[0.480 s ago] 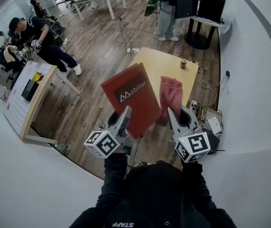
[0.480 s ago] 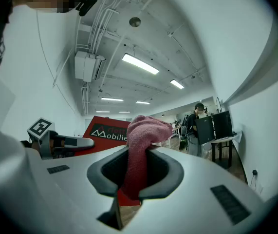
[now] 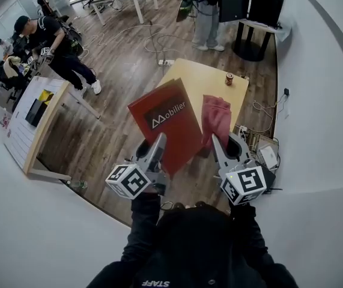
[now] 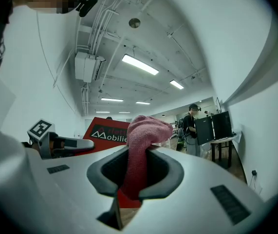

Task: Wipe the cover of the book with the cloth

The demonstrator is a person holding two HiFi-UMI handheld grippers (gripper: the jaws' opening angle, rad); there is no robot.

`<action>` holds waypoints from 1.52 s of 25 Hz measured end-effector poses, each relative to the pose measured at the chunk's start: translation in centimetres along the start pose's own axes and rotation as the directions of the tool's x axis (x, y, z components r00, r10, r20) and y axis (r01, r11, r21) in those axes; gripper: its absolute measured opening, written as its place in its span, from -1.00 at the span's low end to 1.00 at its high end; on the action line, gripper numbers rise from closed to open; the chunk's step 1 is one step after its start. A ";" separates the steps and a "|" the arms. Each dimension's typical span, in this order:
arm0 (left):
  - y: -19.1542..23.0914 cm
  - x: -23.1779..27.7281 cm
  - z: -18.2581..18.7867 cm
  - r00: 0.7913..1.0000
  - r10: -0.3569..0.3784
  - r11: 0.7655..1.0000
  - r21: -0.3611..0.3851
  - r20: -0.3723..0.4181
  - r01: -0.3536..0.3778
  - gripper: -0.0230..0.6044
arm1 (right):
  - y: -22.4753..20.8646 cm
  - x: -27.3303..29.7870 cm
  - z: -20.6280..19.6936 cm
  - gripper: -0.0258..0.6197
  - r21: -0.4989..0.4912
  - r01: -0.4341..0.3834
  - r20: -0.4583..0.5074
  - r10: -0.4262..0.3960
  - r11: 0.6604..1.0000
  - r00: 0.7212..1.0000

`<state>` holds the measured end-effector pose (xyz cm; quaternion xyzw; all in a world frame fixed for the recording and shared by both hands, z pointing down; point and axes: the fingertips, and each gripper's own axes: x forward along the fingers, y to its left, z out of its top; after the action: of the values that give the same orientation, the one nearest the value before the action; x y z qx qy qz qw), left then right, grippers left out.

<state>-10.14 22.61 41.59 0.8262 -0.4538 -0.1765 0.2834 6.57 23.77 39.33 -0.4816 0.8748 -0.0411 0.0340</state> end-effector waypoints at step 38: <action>10.5 14.1 5.3 1.000 0.012 0.999 0.040 0.000 -0.012 -0.35 | -8.7 17.2 -0.9 -0.68 0.038 -0.052 -0.019 0.053 0.998 0.998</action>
<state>-12.45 4.52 43.53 0.8290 -0.4621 -0.1657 0.2680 4.56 4.61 40.76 -0.4574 0.8864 -0.0616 0.0354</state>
